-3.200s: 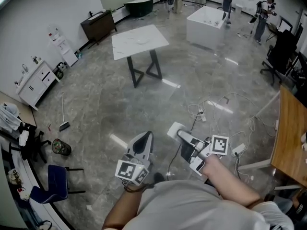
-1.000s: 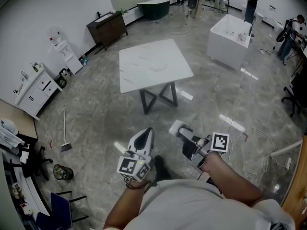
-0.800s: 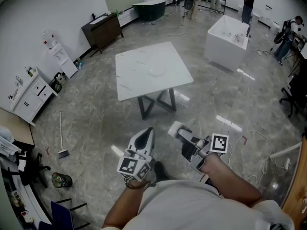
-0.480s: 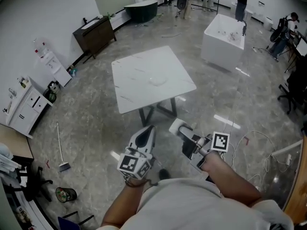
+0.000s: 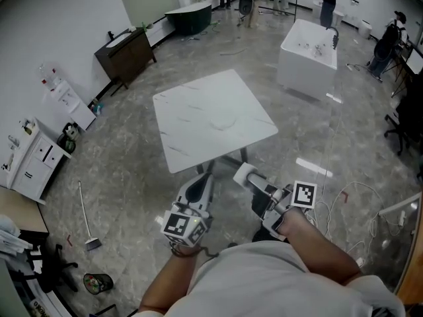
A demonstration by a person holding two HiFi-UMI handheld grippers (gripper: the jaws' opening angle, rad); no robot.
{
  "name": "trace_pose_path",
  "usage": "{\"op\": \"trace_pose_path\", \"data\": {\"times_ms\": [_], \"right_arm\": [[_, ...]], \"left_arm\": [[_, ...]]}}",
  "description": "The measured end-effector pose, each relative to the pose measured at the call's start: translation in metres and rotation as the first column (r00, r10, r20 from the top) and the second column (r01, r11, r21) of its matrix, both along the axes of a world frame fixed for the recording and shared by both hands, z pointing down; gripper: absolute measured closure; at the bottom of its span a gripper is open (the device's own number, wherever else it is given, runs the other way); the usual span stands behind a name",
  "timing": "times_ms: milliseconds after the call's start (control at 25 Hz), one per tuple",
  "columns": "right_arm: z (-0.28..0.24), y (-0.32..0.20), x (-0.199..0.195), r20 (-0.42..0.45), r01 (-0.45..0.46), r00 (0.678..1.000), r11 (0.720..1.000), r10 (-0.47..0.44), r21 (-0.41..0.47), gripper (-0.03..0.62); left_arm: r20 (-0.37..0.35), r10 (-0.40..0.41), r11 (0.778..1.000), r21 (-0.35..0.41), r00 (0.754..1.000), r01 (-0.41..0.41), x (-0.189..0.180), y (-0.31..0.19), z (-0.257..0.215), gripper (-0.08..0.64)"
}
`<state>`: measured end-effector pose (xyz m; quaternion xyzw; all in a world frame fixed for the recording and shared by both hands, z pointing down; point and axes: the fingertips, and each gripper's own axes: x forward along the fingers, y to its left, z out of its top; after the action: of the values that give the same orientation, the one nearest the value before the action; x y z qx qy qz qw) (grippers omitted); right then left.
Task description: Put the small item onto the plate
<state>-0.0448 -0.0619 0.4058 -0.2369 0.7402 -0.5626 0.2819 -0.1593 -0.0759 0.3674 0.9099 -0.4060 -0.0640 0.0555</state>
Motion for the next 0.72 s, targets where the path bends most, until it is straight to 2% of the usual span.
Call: {"op": "trace_pose_path", "data": {"times_ms": [360,560,720], "right_arm": [[0.008,-0.094,0.008,0.027,0.039,0.999,0.999,-0.038,-0.019,0.488],[0.012,-0.172,0.027,0.021,0.077,0.997,0.997,-0.077,-0.004,0.488],[0.02,-0.229,0.046,0.022,0.117,0.993,0.993,-0.116,-0.025,0.488]], "left_arm": [[0.012,-0.063,0.998,-0.016,0.998,0.063,0.001,-0.082,0.008,0.554],[0.022,-0.107,0.994,-0.009,0.994,0.108,0.02,-0.151,0.014,0.554],[0.016,-0.146,0.989,-0.025,0.989,0.147,0.041,-0.206,0.026,0.554]]}}
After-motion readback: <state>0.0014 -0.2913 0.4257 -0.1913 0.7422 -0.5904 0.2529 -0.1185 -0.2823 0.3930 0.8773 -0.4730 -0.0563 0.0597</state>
